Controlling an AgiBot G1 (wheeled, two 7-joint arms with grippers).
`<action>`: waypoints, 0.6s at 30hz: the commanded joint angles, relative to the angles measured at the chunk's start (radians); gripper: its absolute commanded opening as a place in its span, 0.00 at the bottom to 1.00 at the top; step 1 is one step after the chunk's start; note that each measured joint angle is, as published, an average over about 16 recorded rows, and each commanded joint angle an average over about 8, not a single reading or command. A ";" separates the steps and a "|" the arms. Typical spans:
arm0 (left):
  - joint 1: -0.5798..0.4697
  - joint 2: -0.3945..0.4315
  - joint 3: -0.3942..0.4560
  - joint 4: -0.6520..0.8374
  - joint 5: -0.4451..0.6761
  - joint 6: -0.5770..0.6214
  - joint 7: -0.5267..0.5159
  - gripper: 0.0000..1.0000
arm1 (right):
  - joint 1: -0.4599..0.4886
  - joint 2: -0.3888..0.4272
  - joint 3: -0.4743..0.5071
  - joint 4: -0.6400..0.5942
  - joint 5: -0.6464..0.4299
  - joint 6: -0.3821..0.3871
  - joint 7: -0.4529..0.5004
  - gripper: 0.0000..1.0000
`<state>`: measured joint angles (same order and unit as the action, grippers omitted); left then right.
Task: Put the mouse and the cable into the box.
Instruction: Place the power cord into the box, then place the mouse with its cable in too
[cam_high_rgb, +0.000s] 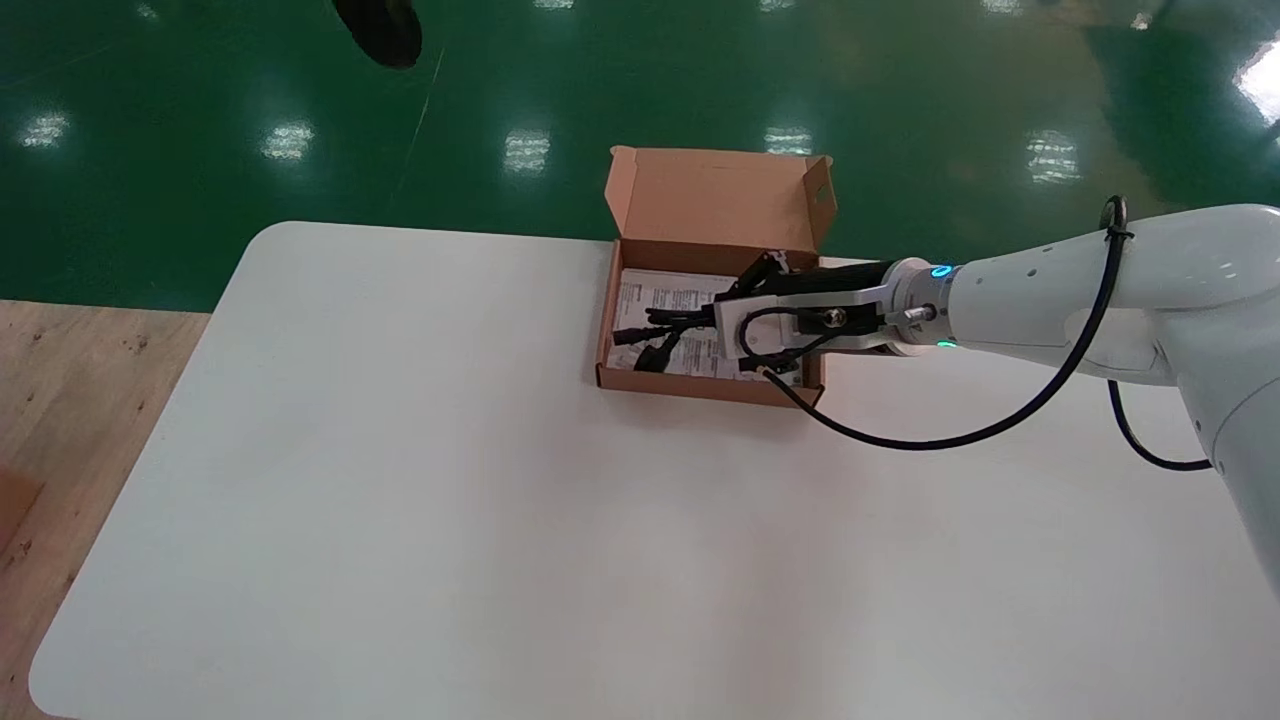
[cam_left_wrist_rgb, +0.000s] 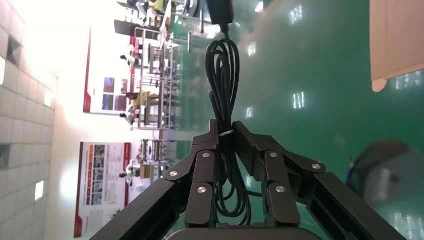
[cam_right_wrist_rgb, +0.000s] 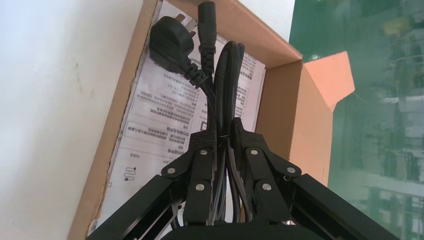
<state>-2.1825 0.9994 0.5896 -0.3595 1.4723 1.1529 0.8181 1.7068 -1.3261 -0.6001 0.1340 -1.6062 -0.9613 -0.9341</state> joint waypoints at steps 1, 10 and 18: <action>0.003 -0.002 -0.001 -0.008 -0.001 0.000 0.003 0.00 | 0.001 -0.007 0.000 -0.020 0.001 -0.003 -0.012 0.57; 0.016 -0.004 0.009 -0.029 0.012 0.002 -0.011 0.00 | 0.012 -0.014 -0.003 -0.052 0.005 -0.012 -0.028 1.00; 0.044 0.039 0.024 -0.023 0.017 0.023 -0.036 0.00 | 0.062 0.029 0.018 -0.069 0.038 -0.020 -0.018 1.00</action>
<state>-2.1277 1.0533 0.6099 -0.3741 1.4806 1.1737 0.7910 1.7840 -1.2740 -0.5772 0.0649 -1.5620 -0.9958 -0.9486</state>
